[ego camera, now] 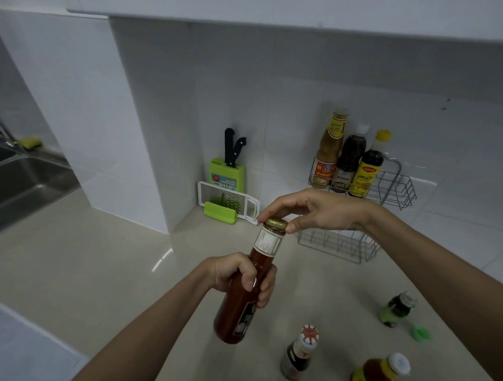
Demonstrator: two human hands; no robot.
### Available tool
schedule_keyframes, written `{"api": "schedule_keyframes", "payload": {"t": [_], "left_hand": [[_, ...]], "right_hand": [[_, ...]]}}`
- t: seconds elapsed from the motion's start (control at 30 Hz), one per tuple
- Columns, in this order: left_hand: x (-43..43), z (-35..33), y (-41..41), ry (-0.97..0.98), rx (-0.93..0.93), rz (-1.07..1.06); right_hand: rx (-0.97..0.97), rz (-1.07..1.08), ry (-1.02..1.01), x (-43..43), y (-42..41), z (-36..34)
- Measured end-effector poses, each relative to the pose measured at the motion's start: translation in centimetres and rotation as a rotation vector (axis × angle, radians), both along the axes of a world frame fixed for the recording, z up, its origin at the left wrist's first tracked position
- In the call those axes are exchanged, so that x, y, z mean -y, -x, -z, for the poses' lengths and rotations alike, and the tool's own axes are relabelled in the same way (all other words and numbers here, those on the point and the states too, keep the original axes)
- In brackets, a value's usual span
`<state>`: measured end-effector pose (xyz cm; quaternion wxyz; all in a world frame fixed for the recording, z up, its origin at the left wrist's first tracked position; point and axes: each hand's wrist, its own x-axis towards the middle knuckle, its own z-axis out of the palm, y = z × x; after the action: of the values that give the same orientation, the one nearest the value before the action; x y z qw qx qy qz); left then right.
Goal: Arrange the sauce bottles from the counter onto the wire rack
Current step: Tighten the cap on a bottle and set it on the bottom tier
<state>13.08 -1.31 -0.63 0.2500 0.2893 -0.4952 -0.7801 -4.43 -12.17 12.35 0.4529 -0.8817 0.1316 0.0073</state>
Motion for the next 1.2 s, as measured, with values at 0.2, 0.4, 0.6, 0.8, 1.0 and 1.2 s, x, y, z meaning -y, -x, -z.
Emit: {"api": "schedule_keyframes", "payload": {"t": [0.2,0.4,0.6,0.8,1.0,1.2], "left_hand": [[0.3,-0.4,0.0,-0.001,-0.089,0.108],[0.3,-0.7,0.4,0.026,0.004,-0.074],[0.5,-1.3,0.6,0.124,0.183,-0.194],[0.7,-1.5,0.4,0.135,0.233,-0.188],[0.7,-1.5,0.6,0.154,0.256,-0.165],[0.4,-1.1,1.3,0.169,0.313,-0.293]], "right_hand": [[-0.004,0.002,-0.021,0.3,-0.1,-0.8],[0.001,0.029,0.120,0.0,-0.7,-1.2],[0.049,0.187,0.248,-1.0,-0.7,-0.5],[0.023,0.148,0.310,-0.5,-0.8,-0.8],[0.032,0.075,0.120,0.1,0.0,-0.8],[0.058,0.252,0.226,-0.7,-0.1,0.8]]}}
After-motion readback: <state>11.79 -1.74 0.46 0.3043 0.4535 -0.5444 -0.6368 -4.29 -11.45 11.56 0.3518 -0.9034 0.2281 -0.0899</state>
